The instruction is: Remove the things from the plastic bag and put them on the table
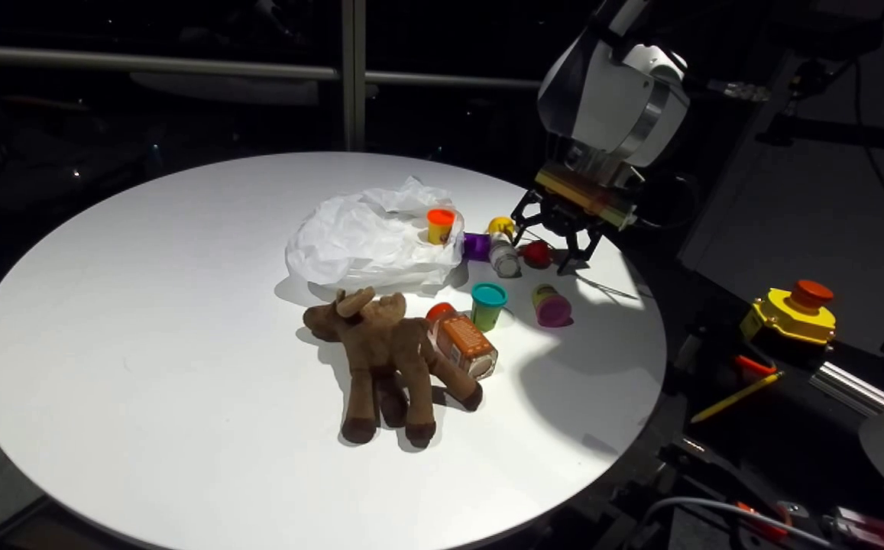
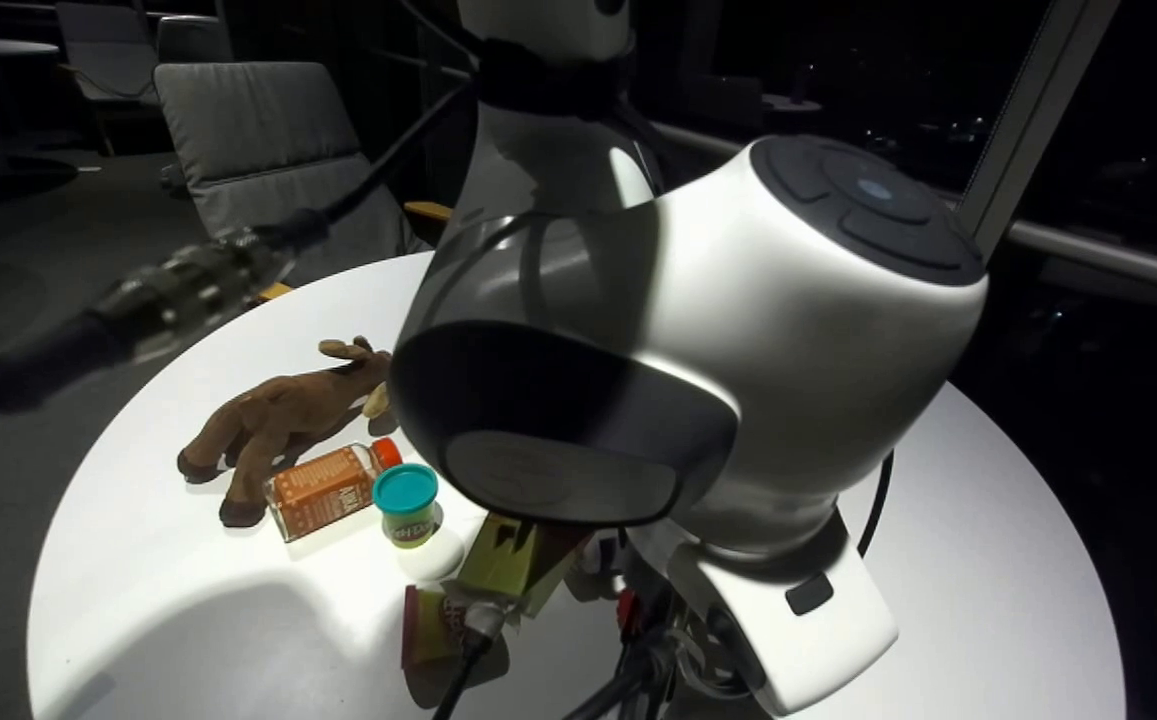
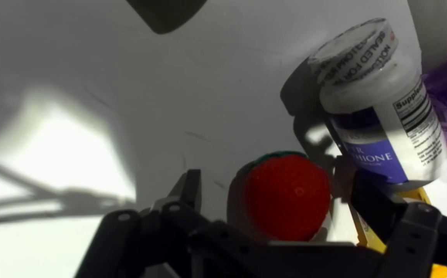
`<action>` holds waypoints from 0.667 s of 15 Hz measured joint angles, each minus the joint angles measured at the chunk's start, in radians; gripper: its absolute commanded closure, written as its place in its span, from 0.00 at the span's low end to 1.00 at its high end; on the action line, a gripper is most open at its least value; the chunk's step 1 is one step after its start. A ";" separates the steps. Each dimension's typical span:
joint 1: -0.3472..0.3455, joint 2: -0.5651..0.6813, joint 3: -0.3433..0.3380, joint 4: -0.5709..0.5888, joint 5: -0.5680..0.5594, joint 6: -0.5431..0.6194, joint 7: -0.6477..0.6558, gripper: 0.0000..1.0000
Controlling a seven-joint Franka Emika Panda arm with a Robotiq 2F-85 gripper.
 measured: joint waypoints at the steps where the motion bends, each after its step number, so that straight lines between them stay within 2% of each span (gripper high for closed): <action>1: 0.000 0.002 0.000 -0.001 0.000 -0.001 0.000 0.00; 10: 0.000 0.010 0.000 -0.002 0.000 -0.001 0.000 0.00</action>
